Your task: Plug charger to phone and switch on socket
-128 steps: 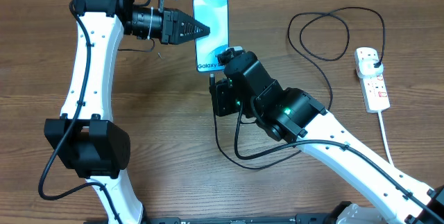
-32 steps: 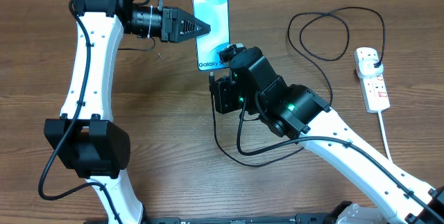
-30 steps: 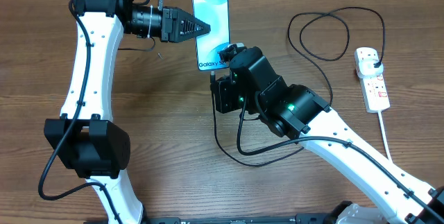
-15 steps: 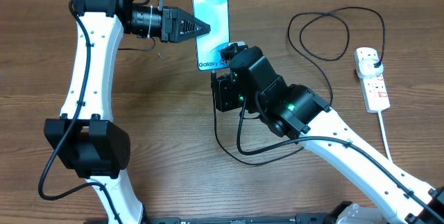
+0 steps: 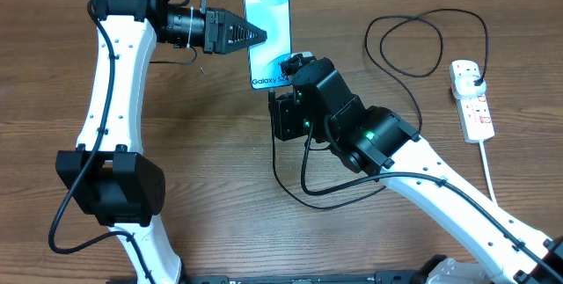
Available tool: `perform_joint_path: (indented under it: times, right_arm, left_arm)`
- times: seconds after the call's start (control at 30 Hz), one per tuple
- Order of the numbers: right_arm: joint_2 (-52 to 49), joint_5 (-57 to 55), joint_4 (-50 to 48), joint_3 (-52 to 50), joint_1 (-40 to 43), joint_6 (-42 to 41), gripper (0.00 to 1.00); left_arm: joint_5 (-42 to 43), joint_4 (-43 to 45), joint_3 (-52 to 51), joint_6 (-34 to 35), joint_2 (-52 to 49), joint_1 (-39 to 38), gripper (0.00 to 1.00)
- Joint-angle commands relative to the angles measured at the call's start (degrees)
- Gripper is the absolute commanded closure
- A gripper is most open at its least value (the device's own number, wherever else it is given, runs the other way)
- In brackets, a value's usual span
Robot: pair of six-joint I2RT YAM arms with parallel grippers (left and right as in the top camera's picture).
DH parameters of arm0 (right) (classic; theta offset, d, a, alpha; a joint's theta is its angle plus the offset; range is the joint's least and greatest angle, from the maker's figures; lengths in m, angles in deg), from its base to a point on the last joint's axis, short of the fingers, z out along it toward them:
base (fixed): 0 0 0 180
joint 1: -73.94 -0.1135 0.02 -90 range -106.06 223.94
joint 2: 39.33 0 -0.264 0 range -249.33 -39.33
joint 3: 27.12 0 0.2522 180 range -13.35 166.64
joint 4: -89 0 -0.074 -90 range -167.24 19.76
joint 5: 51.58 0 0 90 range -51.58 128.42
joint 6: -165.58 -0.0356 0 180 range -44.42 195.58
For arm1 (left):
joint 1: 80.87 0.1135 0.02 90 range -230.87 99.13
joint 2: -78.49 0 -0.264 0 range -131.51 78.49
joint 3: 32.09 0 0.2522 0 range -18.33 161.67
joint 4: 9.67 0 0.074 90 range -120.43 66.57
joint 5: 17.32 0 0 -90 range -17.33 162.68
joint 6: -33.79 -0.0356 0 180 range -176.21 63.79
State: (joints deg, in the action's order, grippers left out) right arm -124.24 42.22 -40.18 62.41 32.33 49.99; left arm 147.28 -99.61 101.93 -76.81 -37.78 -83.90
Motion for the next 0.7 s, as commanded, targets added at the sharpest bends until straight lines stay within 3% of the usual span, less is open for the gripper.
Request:
perform_joint_path:
  times: [0.0,0.53,0.67]
  right_arm:
    - [1.4,-0.9,-0.61,1.25,0.59,0.35,0.96]
    - [1.4,-0.7,-0.11,2.64,0.59,0.35,0.96]
    - [1.27,-0.68,3.04,2.64,0.68,-2.51,0.74]
  left_arm:
    - [3.41,-0.09,0.7,-2.82,0.31,0.0,0.96]
    - [2.6,-0.07,0.7,-3.63,0.31,0.0,0.96]
    - [-7.61,0.72,0.7,2.84,0.31,0.04,0.96]
